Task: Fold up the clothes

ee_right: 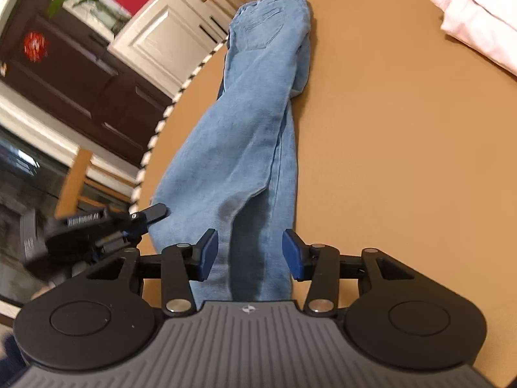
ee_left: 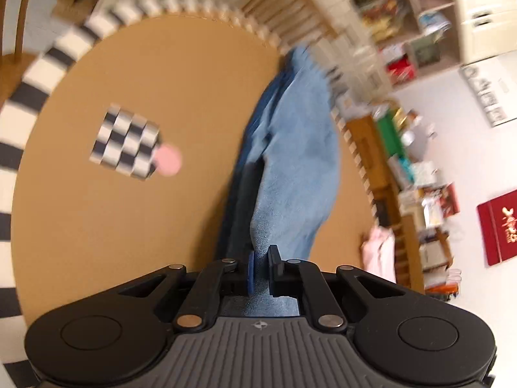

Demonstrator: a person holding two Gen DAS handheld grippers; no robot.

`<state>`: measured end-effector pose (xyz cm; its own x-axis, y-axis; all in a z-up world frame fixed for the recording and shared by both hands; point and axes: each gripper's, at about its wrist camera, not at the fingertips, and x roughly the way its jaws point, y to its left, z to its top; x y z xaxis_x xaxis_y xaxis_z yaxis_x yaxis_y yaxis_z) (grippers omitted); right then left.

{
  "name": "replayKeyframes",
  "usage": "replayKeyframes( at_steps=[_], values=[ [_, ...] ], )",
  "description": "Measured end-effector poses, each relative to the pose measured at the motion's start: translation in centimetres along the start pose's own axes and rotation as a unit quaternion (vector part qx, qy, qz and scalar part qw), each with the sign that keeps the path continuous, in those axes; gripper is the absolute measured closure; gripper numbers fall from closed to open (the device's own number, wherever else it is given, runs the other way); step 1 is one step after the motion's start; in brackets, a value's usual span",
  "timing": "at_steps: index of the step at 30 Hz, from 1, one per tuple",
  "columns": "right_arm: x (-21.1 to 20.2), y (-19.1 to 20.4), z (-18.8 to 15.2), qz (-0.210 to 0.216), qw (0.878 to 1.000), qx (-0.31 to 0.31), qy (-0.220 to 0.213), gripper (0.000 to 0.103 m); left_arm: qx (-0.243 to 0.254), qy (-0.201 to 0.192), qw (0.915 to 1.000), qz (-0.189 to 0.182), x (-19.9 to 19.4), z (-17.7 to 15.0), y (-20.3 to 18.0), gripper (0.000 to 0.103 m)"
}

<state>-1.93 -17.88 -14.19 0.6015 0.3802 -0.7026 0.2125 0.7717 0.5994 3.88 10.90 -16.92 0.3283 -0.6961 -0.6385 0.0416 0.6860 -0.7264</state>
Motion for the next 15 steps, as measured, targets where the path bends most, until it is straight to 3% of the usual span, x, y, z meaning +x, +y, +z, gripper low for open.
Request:
replayKeyframes(
  at_steps=[2,5,10,11,15],
  values=[
    [0.6,0.0,-0.6,0.008,1.000,0.005,0.008,0.060,0.008,0.017,0.9998,0.011,0.5,0.2,0.1,0.094],
    [1.8,-1.1,-1.0,0.066,0.996,0.054,0.014,0.061,0.009,0.021,0.9996,0.019,1.0,0.2,0.0,0.094],
    [4.3,-5.6,-1.0,0.175,0.968,0.180,0.011,0.057,0.008,0.025,0.9989,0.039,1.6,0.0,0.7,0.092],
    [5.0,-6.2,-1.0,0.191,0.964,0.184,0.017,0.053,0.007,0.026,0.9988,0.041,1.6,-0.1,0.8,0.092],
    [7.6,-6.4,-1.0,0.219,0.961,0.164,0.041,0.055,0.003,0.029,0.9983,0.050,1.8,-0.2,1.2,0.090]
  ],
)
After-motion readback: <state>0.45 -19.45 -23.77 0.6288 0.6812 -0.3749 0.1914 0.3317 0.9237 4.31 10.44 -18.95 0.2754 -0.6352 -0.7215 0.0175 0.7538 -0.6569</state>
